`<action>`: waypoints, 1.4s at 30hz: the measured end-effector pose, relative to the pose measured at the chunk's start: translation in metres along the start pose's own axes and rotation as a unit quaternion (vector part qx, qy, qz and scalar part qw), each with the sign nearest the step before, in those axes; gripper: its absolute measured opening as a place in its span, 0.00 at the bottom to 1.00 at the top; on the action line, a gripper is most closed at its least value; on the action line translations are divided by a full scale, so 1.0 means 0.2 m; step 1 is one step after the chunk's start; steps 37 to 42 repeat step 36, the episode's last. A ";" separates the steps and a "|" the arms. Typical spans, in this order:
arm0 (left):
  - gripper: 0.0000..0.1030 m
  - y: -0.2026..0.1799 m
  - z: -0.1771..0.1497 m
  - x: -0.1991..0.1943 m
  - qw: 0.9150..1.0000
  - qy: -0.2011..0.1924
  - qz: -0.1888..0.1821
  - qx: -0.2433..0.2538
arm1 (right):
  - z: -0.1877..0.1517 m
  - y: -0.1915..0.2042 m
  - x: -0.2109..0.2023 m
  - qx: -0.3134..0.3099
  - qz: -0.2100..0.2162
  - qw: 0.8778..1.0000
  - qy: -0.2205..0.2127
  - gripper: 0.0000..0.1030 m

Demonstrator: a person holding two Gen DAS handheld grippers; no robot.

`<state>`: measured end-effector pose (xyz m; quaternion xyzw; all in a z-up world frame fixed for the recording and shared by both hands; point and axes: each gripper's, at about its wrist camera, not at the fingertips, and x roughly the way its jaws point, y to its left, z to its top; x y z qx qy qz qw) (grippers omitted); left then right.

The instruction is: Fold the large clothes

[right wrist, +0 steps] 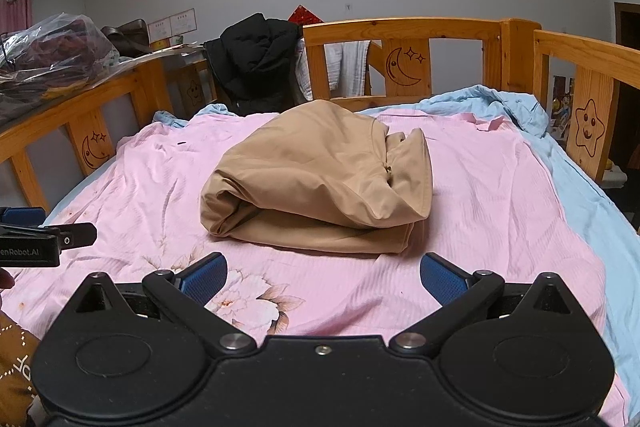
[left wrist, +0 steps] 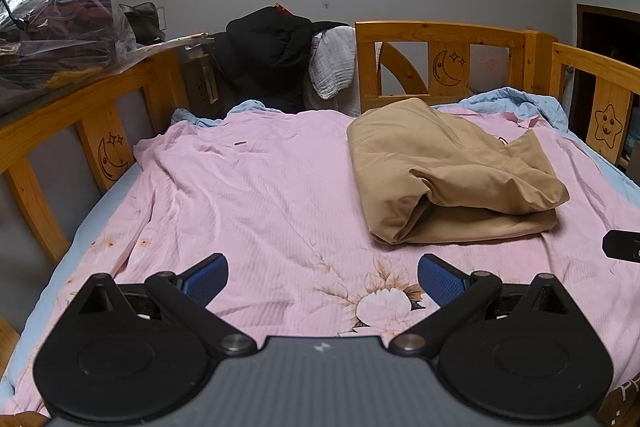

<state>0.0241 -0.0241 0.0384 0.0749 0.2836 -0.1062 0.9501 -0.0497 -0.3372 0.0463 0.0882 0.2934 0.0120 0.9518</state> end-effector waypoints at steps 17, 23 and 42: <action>1.00 -0.03 0.00 0.01 1.000 0.010 0.002 -0.004 | 0.00 0.00 0.01 0.002 0.000 1.000 0.003 0.99; 1.00 -0.03 0.00 0.02 1.000 0.017 0.003 -0.008 | -0.03 -0.01 0.01 0.005 0.000 1.000 0.005 0.99; 1.00 -0.04 -0.01 0.04 1.000 0.028 -0.004 -0.007 | -0.03 0.00 0.01 0.011 -0.001 1.000 0.015 0.99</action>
